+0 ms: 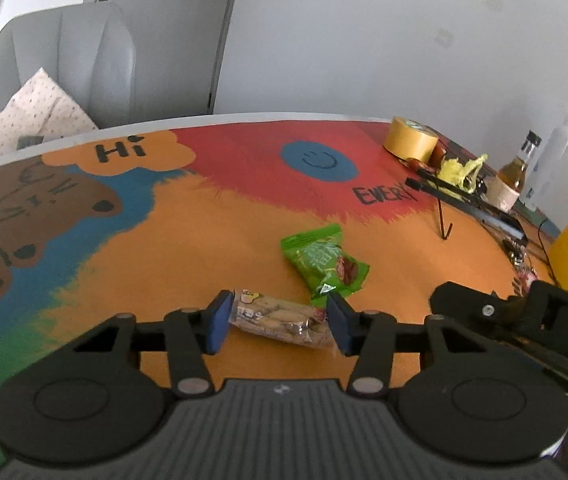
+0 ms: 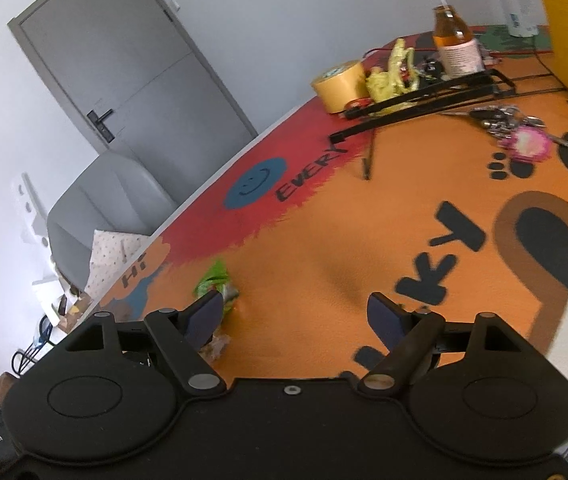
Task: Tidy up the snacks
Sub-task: 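Grasp the green candy packet with the right tool while the left tool grasps the clear bread roll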
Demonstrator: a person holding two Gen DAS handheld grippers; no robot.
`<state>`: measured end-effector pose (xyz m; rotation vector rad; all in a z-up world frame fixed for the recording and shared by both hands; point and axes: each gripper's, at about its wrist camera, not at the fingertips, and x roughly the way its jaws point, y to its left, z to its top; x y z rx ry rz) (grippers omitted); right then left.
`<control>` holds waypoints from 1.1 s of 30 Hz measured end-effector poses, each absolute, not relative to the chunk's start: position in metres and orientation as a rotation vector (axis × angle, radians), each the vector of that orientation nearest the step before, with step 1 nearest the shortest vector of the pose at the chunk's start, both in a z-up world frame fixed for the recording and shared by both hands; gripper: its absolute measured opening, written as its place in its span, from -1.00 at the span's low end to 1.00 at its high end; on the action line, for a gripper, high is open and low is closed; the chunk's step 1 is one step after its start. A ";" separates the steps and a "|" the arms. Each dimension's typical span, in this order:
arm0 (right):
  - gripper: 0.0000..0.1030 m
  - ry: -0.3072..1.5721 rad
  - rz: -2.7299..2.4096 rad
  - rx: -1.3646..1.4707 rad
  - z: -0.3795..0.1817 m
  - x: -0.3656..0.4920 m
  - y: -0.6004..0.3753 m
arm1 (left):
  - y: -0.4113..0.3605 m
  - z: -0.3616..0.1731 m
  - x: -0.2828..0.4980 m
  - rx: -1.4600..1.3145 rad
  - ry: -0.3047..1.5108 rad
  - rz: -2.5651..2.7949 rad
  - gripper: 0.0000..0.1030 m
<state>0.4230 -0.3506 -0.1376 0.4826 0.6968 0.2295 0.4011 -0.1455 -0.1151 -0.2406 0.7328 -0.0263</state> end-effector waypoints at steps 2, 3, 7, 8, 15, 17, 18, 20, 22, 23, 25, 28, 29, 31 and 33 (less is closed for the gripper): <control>0.56 0.695 0.244 0.475 -0.137 0.426 -0.343 | -0.142 -0.115 0.400 -0.237 0.732 -0.023 -0.04; 0.56 0.694 0.250 0.471 -0.137 0.427 -0.339 | -0.141 -0.115 0.399 -0.233 0.731 -0.021 -0.05; 0.56 0.705 0.266 0.462 -0.138 0.435 -0.326 | -0.128 -0.113 0.396 -0.252 0.729 -0.010 -0.05; 0.56 0.706 0.269 0.458 -0.138 0.436 -0.323 | -0.124 -0.112 0.395 -0.255 0.726 -0.001 -0.05; 0.56 0.710 0.287 0.408 -0.136 0.450 -0.299 | -0.096 -0.106 0.396 -0.280 0.699 0.076 -0.05; 0.56 0.712 0.289 0.389 -0.136 0.454 -0.293 | -0.088 -0.105 0.395 -0.286 0.691 0.098 -0.05; 0.56 0.715 0.291 0.381 -0.137 0.456 -0.289 | -0.085 -0.104 0.395 -0.291 0.686 0.109 -0.05; 0.56 0.724 0.294 0.364 -0.139 0.461 -0.282 | -0.078 -0.103 0.395 -0.296 0.680 0.128 -0.05; 0.56 0.732 0.292 0.341 -0.141 0.464 -0.275 | -0.072 -0.103 0.396 -0.300 0.679 0.150 -0.05; 0.56 0.731 0.292 0.323 -0.141 0.466 -0.270 | -0.068 -0.103 0.395 -0.306 0.678 0.160 -0.05; 0.56 0.727 0.291 0.296 -0.141 0.468 -0.263 | -0.062 -0.103 0.395 -0.317 0.677 0.177 -0.05; 0.32 0.724 0.294 0.270 -0.140 0.472 -0.255 | -0.056 -0.103 0.393 -0.314 0.675 0.188 -0.05; 0.17 0.726 0.298 0.257 -0.140 0.473 -0.252 | -0.054 -0.103 0.392 -0.316 0.676 0.190 -0.05; -0.48 0.734 0.299 0.209 -0.140 0.473 -0.246 | -0.052 -0.102 0.390 -0.319 0.674 0.195 -0.05; -0.50 0.745 0.318 0.213 -0.140 0.470 -0.246 | -0.050 -0.100 0.388 -0.319 0.672 0.196 -0.05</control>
